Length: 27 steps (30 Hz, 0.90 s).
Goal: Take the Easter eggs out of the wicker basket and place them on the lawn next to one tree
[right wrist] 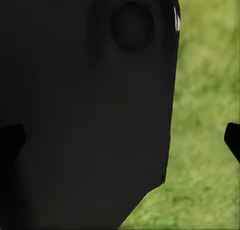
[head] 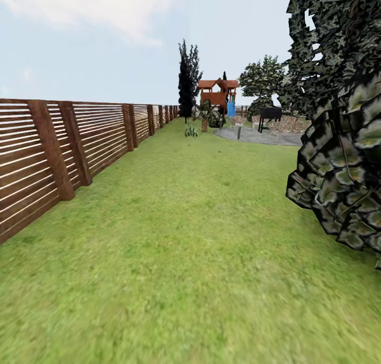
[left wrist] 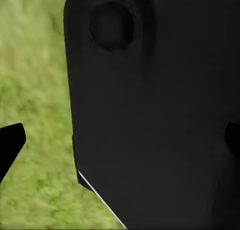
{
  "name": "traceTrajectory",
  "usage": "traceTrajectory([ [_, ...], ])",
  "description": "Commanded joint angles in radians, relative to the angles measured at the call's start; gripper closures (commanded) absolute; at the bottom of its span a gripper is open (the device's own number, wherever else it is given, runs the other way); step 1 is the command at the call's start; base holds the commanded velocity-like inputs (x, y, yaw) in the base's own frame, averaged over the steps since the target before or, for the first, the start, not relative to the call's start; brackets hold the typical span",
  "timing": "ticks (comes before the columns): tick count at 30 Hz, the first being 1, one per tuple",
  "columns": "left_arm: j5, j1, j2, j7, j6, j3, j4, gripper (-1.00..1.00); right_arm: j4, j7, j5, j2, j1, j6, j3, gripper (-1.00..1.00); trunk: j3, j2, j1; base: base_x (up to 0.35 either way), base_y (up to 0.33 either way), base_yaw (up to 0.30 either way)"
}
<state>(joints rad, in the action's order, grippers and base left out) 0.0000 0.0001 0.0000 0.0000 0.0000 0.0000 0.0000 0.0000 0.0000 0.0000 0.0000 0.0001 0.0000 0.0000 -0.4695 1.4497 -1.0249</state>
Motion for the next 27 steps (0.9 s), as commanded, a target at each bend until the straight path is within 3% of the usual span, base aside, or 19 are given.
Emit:
traceTrajectory([
  [1, 0.0, -0.006, 0.006, -0.004, -0.002, -0.003, -0.006, -1.0, -0.006, 0.006, -0.005, 0.006, 0.005, -0.006, -0.002, -1.0, 0.0, 0.0, 0.0, 0.0, 0.0, 0.0],
  [20, 0.0, -0.007, 0.009, -0.003, -0.007, -0.001, -0.007, -1.0, -0.005, 0.006, -0.005, 0.005, 0.004, -0.008, -0.003, -1.0, 0.0, 0.0, 0.0, -0.004, 0.0, 0.0],
  [27, 0.0, -0.008, 0.013, -0.002, -0.047, 0.005, -0.009, -1.0, -0.003, 0.007, -0.005, 0.025, 0.003, -0.036, -0.013, -1.0, 0.0, 0.0, 0.0, -0.217, 0.048, -0.046],
])
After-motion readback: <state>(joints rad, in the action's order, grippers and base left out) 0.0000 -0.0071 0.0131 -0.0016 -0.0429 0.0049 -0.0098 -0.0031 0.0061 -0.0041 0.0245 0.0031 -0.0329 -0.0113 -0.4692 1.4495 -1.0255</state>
